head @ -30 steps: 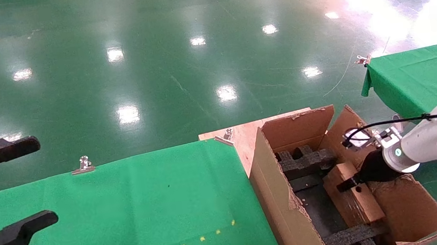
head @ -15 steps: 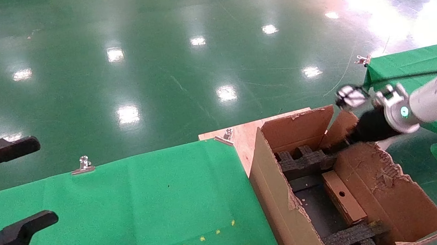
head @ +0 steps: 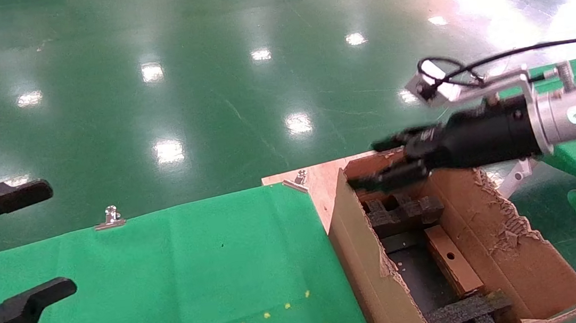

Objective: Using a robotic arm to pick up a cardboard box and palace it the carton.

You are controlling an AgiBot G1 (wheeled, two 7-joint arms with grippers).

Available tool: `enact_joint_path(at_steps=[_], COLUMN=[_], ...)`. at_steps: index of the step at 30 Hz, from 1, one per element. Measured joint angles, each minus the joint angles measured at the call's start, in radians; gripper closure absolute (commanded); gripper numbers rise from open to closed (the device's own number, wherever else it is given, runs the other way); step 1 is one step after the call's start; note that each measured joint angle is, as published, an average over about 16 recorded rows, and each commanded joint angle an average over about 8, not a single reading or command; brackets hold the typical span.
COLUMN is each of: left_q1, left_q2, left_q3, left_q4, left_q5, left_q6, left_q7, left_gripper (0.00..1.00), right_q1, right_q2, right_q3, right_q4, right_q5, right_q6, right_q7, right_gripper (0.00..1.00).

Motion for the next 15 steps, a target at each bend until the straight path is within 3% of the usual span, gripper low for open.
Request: enact_joint_path(at_steps=[7, 15], left_q1=[0.000, 0.000], left_q2=[0.000, 0.000], left_q3=[0.000, 0.000], left_q4=[0.000, 0.000], left_q5=[0.000, 0.000], left_q6=[0.000, 0.000], left_q7=[0.000, 0.000], left_gripper=[0.00, 0.00], right_q1=[-0.003, -0.050], right_q2=[0.023, 0.014], right_q3=[0.021, 0.089], right_q4=[0.027, 0.040], right_q5=[0.069, 0.070], right_q6=[-0.078, -0.097], right_q7=[0.002, -0.015], right_gripper=[0.00, 0.00])
